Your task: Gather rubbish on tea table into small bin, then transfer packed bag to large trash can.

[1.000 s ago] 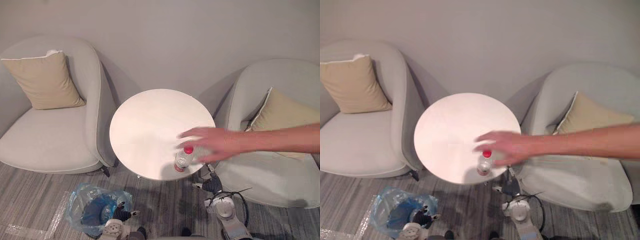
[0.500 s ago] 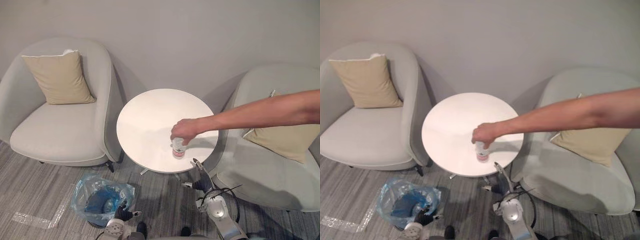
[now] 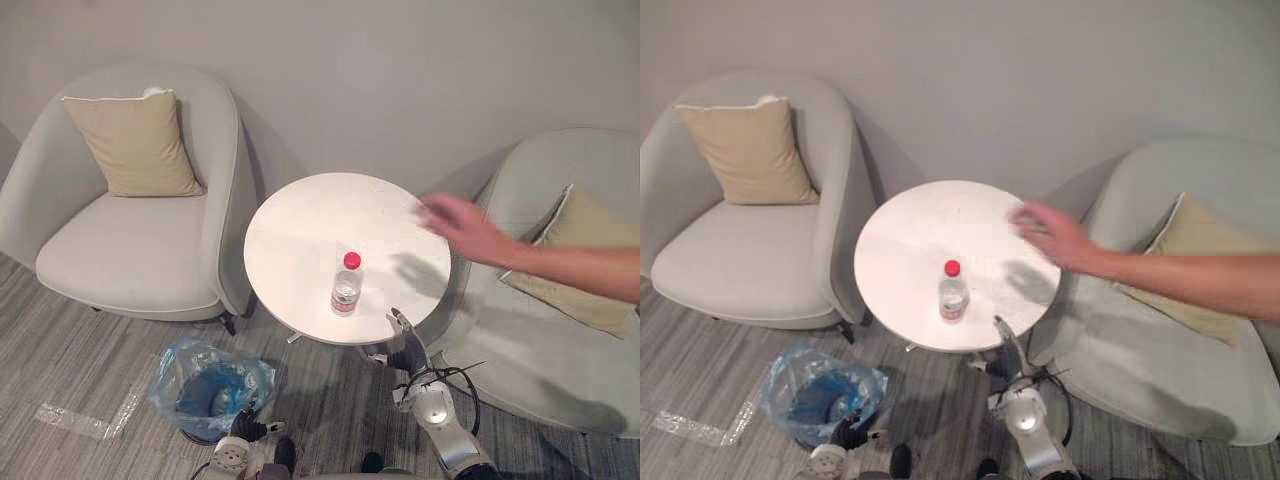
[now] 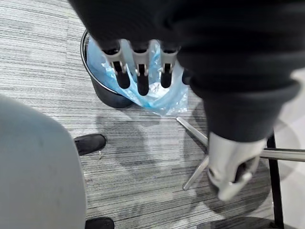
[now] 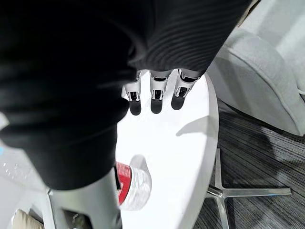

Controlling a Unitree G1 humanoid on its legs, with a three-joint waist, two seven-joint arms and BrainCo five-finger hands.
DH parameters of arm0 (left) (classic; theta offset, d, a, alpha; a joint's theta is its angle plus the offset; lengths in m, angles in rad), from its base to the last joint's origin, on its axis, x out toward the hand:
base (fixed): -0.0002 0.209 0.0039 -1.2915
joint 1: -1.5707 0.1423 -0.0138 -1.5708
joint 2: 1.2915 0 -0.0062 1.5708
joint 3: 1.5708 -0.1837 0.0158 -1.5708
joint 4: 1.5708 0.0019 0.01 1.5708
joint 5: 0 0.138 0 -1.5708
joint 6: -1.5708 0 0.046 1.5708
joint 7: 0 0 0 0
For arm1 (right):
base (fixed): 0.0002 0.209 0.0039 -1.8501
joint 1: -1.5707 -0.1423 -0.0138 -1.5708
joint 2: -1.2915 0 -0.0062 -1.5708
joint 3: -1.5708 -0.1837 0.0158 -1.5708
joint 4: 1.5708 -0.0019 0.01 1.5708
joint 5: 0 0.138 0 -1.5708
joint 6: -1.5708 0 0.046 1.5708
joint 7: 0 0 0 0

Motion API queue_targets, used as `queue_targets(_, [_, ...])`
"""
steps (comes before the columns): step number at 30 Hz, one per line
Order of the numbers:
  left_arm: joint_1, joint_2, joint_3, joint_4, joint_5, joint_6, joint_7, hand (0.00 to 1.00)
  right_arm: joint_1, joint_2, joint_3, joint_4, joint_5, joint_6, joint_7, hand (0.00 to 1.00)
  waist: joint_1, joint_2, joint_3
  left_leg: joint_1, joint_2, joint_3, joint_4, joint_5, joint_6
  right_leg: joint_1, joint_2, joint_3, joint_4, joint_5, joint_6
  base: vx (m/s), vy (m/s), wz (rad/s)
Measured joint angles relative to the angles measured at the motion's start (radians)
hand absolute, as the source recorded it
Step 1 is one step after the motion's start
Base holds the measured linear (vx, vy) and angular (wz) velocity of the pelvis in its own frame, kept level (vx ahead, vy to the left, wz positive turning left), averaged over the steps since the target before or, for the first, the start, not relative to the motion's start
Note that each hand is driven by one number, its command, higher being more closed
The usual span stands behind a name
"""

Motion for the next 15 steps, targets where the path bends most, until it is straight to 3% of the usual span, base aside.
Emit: queue_targets(15, [0.004,-0.001,-0.002,-0.006,0.002,0.0,0.0,0.0,0.0,0.003,-0.032,0.0,0.001,0.004,-0.013,0.0,-0.001,0.009,0.003,0.006,0.001,0.007,0.0,0.0,0.0,-0.001,-0.001,0.008,0.007,-0.001,0.001,-0.03,-0.004,-0.02])
